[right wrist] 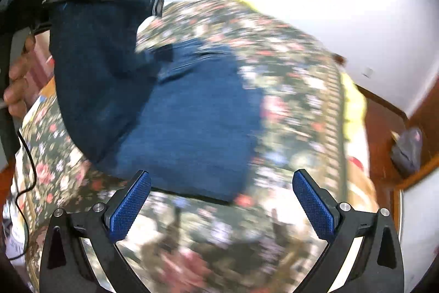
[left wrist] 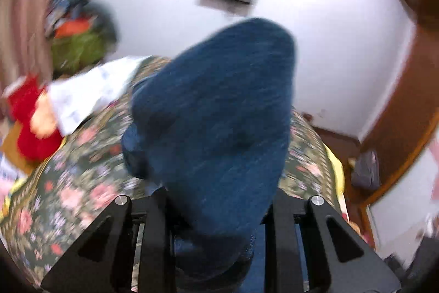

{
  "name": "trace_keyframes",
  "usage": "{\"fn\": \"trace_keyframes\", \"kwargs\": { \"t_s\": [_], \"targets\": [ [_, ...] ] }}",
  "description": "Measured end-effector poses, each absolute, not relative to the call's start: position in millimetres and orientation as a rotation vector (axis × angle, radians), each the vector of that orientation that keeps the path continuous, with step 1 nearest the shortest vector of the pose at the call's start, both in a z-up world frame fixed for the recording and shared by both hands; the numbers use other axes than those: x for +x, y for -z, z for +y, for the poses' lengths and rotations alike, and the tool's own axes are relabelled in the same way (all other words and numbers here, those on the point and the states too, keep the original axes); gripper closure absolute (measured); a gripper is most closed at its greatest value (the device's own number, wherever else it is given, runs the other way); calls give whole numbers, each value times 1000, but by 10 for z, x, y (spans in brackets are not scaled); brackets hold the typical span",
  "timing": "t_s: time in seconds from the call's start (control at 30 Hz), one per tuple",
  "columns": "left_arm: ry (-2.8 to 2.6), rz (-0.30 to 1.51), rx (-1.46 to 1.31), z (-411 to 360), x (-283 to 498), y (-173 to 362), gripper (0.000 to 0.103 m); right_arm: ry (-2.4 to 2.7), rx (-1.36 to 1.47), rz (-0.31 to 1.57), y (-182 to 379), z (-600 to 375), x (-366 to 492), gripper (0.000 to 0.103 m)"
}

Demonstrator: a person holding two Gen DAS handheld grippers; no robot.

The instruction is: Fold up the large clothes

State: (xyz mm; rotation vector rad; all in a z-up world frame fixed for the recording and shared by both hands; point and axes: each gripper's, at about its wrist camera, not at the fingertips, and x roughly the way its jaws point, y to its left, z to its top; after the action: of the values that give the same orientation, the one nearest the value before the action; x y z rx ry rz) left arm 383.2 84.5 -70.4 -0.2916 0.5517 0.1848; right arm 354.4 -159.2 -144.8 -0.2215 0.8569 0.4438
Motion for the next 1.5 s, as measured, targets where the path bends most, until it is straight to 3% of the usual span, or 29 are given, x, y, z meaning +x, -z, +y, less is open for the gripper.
{"fn": "trace_keyframes", "kwargs": {
  "t_s": [0.23, 0.37, 0.5, 0.53, 0.6, 0.63, 0.67, 1.07, 1.3, 1.43, 1.5],
  "targets": [
    [51, 811, -48, -349, 4105, 1437, 81, -321, -79, 841, 1295, -2416, 3537, 0],
    [96, 885, 87, -575, 3942, 1760, 80, -293, -44, 837, 1247, -2676, 3519, 0],
    [100, 908, 140, -572, 3821, 1716, 76, -291, -24, 835, 1206, -2748, 3497, 0],
    [110, 923, 138, -567, 3791, 1688, 71, -294, -25, 830, 1185, -2738, 3487, 0],
    [176, 950, 90, -520, 3700, 1638, 50, -307, -26, 818, 1133, -2699, 3477, 0],
    [220, 956, 47, -460, 3663, 1626, 33, -316, -27, 811, 1104, -2669, 3471, 0],
    [273, 961, -10, -430, 3580, 1583, 26, -324, -28, 806, 1082, -2640, 3460, 0],
    [78, 832, -88, 500, 3123, 1156, 24, -528, -15, 774, 811, -1831, 3566, 0],
    [-47, 943, -106, 954, 3212, 1700, 23, -508, -61, 949, 1400, -1436, 3882, 0],
    [-24, 929, -172, 1032, 3171, 1932, 11, -501, -25, 1040, 1765, -1623, 3980, 0],
    [9, 938, -199, 1040, 3176, 2052, 11, -497, -25, 1076, 1902, -1719, 3993, 0]
  ]
}}
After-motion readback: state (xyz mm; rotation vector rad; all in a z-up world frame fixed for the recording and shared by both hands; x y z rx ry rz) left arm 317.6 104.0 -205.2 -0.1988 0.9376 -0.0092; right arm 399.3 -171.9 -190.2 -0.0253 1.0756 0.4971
